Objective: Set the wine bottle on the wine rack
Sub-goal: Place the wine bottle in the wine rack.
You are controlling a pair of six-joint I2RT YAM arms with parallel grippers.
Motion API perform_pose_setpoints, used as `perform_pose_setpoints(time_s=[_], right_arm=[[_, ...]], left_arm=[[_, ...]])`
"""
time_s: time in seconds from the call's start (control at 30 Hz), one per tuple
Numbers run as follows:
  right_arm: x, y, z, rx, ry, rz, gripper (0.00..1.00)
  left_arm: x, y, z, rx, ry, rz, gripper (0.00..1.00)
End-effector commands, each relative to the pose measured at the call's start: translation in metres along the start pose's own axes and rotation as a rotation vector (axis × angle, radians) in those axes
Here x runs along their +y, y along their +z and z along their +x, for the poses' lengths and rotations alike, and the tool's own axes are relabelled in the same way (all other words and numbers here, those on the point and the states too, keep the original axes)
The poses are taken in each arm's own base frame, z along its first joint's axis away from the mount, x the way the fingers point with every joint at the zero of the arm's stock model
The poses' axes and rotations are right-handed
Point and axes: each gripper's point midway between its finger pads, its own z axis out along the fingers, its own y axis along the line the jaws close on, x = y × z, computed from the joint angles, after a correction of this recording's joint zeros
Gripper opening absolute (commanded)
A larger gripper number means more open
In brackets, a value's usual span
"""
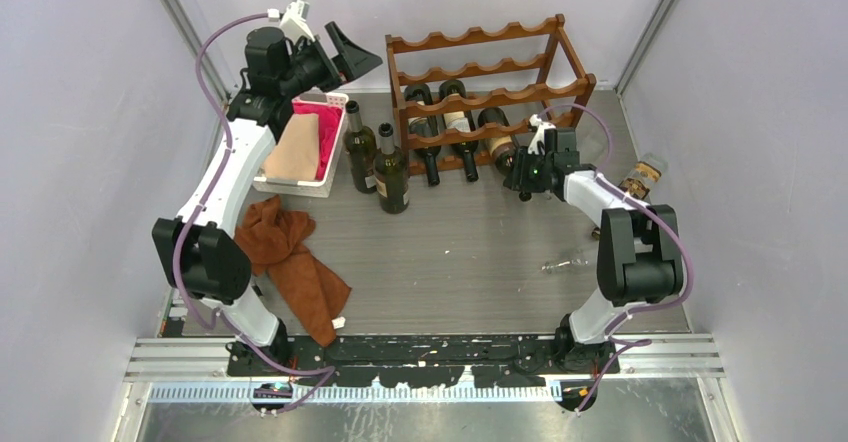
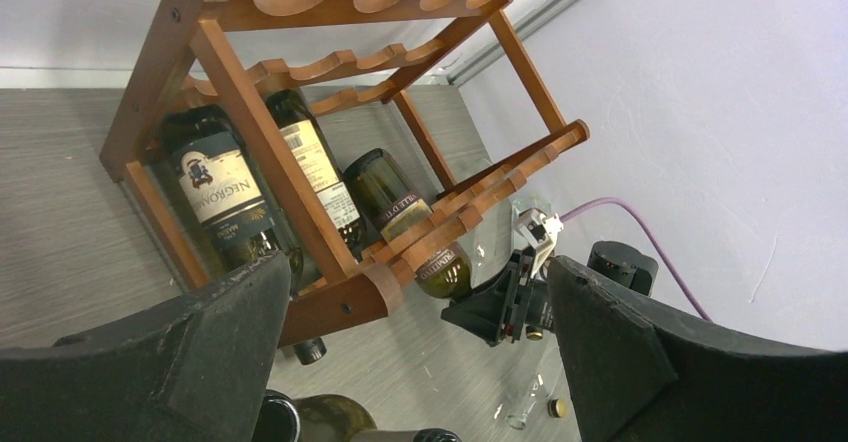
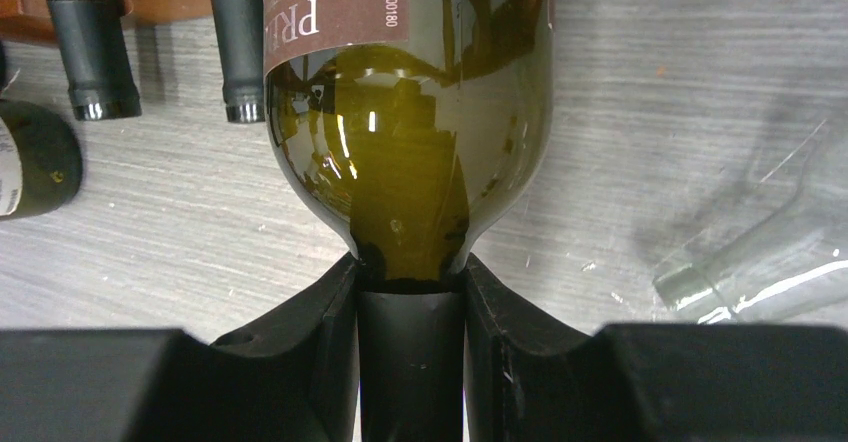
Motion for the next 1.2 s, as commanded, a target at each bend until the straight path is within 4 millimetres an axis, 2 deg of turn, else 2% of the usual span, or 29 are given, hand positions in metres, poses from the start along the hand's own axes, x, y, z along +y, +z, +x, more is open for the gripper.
perform_pose_setpoints(time_s=[0.0, 0.37, 0.63, 0.77, 1.17], right_arm=[[0.019, 0.000, -0.081, -0.258, -0.139, -0.029, 0.01], [0.006, 0.017, -0.112, -0.350, -0.187, 0.071, 0.01], [-0.002, 0.029, -0.124, -0.334, -0.202, 0.111, 0.06], [-0.006, 0.036, -0.127, -0.317, -0.198, 0.129, 0.10], [-0.006, 0.047, -0.128, -0.267, -0.184, 0.120, 0.32]], left_arm=[[-0.012, -0.003, -0.030, -0.055, 0.026, 0.029, 0.96], [0.007, 0.010, -0.031, -0.045, 0.007, 0.006, 0.95], [0.021, 0.021, -0.029, -0.036, -0.005, -0.006, 0.94], [0.023, 0.026, -0.030, -0.040, -0.003, -0.002, 0.94], [0.028, 0.035, -0.029, -0.038, -0.018, 0.010, 0.93]])
